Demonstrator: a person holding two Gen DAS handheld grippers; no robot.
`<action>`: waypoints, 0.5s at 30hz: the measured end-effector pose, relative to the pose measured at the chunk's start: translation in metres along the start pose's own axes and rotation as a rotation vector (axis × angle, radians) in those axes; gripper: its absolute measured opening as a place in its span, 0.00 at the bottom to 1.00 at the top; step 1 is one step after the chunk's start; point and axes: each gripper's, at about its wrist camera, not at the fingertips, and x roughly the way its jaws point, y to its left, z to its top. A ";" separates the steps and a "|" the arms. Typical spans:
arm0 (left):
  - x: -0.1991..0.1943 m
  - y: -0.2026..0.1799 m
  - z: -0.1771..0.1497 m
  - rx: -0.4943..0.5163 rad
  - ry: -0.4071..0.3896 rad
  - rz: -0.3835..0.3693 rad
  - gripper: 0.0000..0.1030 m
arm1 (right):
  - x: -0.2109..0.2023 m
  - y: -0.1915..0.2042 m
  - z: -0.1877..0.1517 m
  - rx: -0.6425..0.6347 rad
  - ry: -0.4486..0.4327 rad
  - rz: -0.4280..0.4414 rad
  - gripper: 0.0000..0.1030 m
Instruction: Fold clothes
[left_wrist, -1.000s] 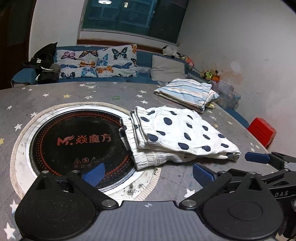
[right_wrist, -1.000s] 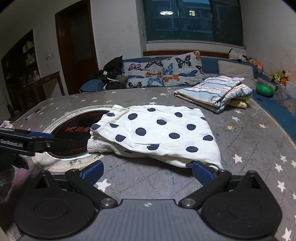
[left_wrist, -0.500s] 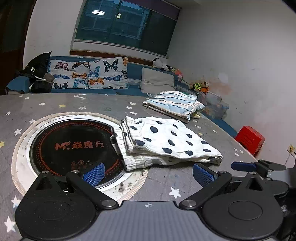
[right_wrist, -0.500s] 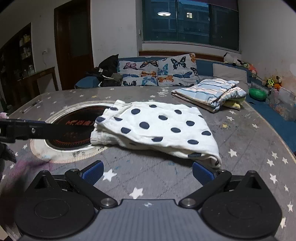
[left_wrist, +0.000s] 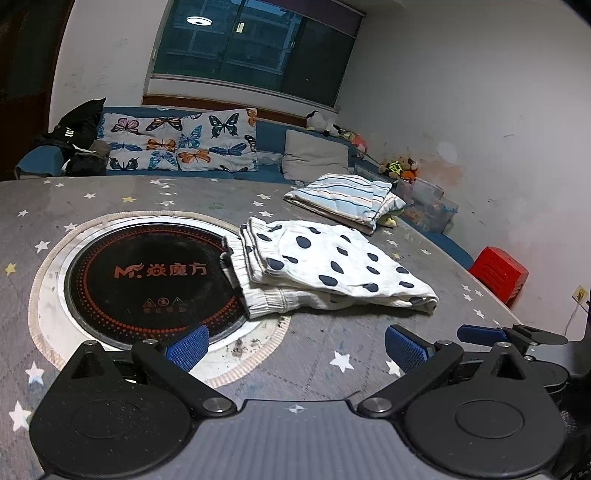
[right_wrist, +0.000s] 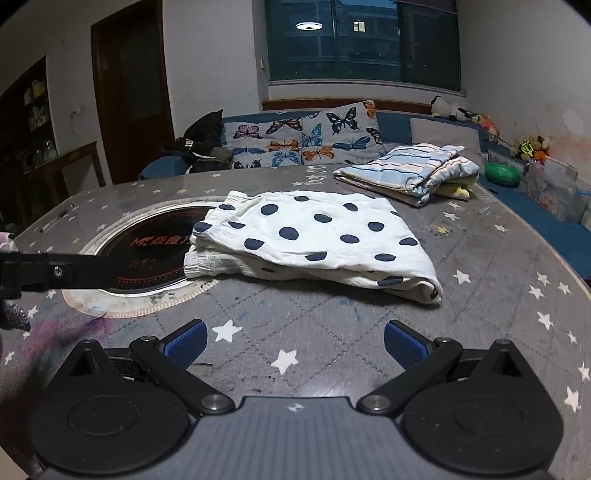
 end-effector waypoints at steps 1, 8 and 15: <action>-0.001 -0.001 -0.001 0.000 0.000 -0.001 1.00 | -0.001 0.001 -0.001 0.003 -0.001 -0.001 1.00; -0.007 -0.004 -0.007 0.001 0.003 0.002 1.00 | -0.008 0.004 -0.007 0.034 -0.018 -0.005 1.00; -0.011 -0.005 -0.012 0.000 0.008 0.001 1.00 | -0.016 0.005 -0.012 0.071 -0.030 0.010 1.00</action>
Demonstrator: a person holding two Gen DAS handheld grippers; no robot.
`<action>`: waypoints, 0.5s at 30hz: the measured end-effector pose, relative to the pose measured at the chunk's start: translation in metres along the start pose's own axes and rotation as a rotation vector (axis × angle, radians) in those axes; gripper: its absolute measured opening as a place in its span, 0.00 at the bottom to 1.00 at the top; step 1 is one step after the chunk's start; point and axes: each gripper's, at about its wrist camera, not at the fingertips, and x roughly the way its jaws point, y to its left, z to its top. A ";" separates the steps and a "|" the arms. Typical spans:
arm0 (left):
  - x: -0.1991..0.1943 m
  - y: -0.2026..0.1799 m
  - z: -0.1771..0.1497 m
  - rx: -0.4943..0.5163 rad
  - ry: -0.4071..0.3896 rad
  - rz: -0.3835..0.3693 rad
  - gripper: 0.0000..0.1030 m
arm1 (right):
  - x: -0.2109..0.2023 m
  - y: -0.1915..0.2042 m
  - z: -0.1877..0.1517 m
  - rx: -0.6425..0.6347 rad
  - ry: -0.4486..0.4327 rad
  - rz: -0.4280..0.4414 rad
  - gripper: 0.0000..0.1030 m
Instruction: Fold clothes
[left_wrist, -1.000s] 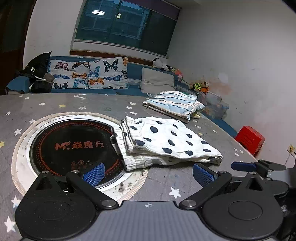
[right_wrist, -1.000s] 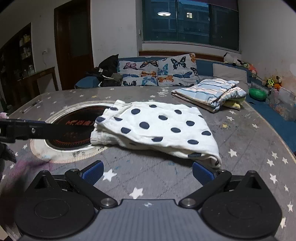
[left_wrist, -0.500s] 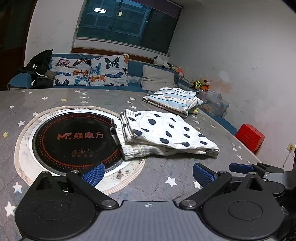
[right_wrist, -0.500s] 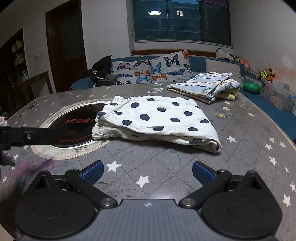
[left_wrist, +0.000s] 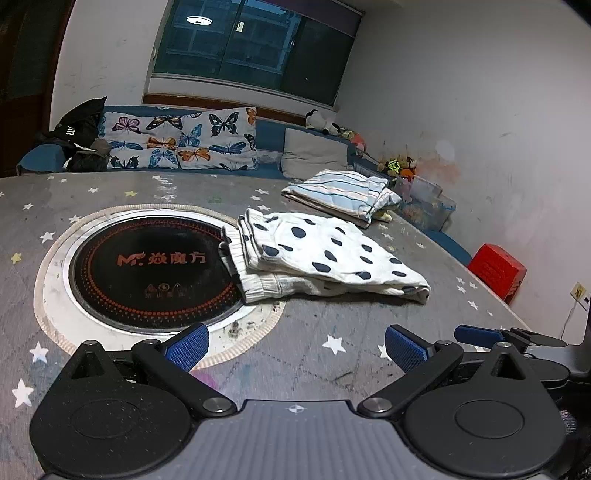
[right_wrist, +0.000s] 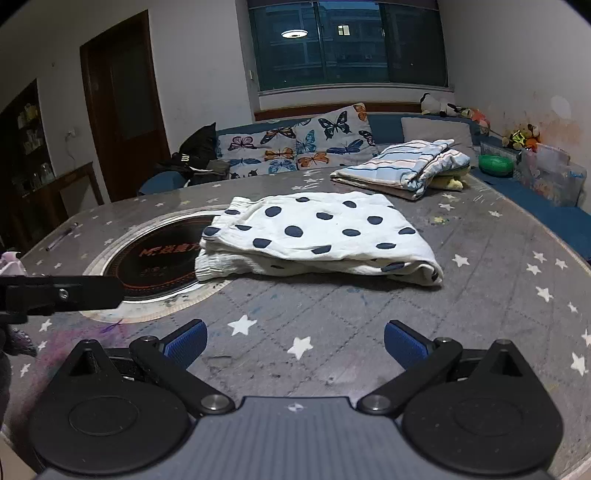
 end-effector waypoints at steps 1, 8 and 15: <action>0.000 -0.001 -0.001 0.001 0.005 0.001 1.00 | -0.001 0.000 -0.001 0.002 0.000 -0.001 1.00; 0.000 -0.003 -0.007 0.012 0.028 0.001 1.00 | -0.002 -0.001 -0.009 0.048 0.011 0.011 1.00; 0.000 -0.004 -0.008 0.014 0.031 0.014 1.00 | -0.003 -0.001 -0.010 0.053 0.006 -0.001 1.00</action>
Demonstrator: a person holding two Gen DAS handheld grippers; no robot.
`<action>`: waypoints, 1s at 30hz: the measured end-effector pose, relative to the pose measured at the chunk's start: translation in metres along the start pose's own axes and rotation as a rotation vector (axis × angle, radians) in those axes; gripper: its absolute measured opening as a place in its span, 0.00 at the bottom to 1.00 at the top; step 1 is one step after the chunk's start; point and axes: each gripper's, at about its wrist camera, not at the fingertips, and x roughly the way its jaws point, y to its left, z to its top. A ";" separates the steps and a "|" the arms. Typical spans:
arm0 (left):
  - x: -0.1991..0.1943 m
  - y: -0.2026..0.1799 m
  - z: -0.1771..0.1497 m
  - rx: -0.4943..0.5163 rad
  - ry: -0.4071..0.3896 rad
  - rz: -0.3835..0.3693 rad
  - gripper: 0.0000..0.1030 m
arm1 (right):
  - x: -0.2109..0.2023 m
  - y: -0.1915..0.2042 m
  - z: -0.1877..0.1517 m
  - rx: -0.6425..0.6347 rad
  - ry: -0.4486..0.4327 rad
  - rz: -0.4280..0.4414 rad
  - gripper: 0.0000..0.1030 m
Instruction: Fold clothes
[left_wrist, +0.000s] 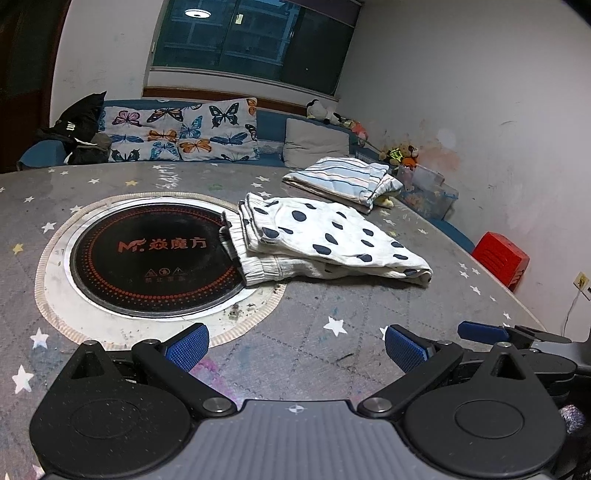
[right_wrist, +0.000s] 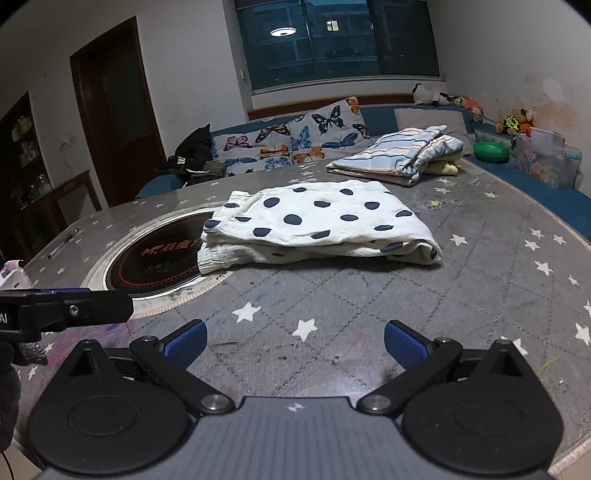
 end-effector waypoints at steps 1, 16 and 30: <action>0.000 -0.001 0.000 0.001 0.001 0.001 1.00 | 0.000 0.000 0.000 0.001 -0.001 -0.002 1.00; 0.004 -0.008 -0.005 0.008 0.025 -0.002 1.00 | -0.002 -0.002 -0.003 0.012 0.004 -0.010 1.00; 0.014 -0.010 -0.002 0.012 0.057 0.000 1.00 | 0.007 -0.005 -0.001 0.018 0.025 -0.017 1.00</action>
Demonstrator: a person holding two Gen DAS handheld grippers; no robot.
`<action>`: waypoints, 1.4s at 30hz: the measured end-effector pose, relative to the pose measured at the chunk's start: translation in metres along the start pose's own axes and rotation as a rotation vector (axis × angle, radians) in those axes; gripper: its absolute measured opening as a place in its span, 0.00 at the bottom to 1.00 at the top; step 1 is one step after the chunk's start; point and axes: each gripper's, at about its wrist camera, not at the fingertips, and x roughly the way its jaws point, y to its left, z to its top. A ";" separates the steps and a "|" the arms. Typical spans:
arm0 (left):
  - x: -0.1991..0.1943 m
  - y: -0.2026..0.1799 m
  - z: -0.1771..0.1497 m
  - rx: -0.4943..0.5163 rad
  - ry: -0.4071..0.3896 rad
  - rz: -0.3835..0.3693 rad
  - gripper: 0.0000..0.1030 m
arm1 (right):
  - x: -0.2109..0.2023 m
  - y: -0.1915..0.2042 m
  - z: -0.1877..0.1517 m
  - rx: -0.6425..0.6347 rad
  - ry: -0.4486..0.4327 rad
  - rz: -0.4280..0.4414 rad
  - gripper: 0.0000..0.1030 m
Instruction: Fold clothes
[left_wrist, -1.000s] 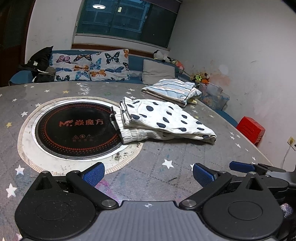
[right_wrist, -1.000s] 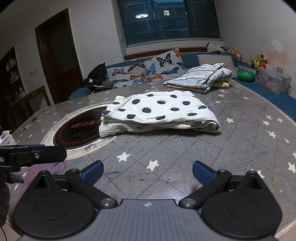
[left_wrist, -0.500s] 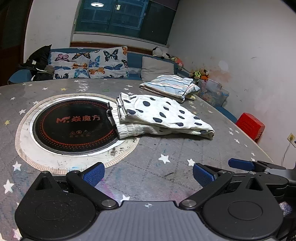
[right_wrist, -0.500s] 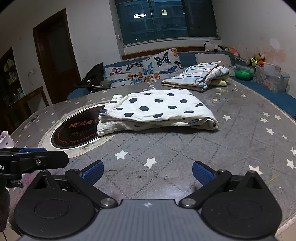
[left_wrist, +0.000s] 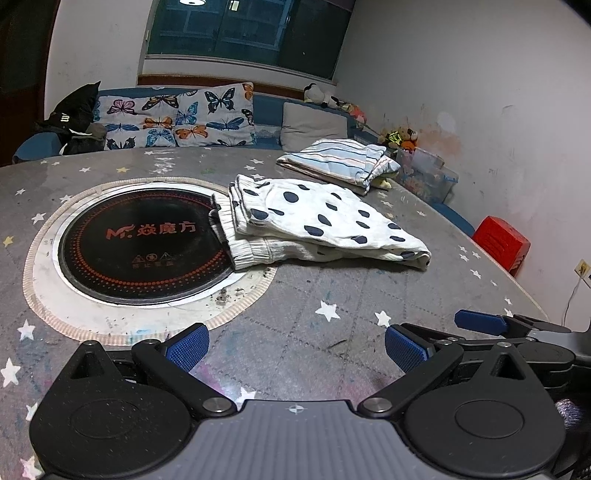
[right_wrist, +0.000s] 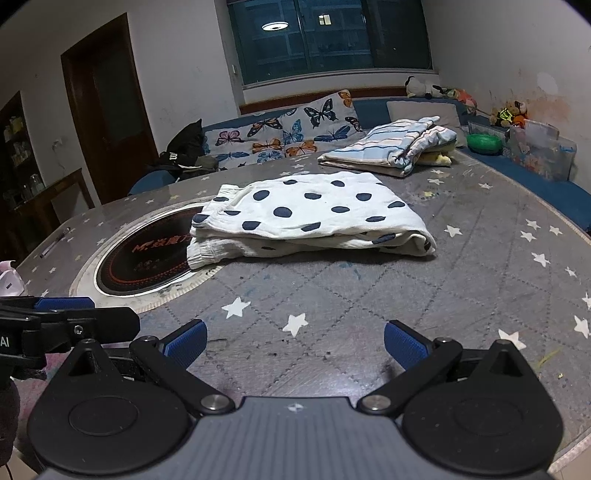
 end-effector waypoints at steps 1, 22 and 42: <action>0.001 0.000 0.000 0.001 0.002 -0.001 1.00 | 0.001 0.000 0.000 0.001 0.001 0.000 1.00; 0.020 0.002 0.010 -0.010 0.051 0.011 1.00 | 0.018 -0.005 0.008 0.005 0.026 -0.005 1.00; 0.038 0.003 0.023 -0.001 0.080 0.035 1.00 | 0.034 -0.012 0.019 -0.011 0.048 -0.031 1.00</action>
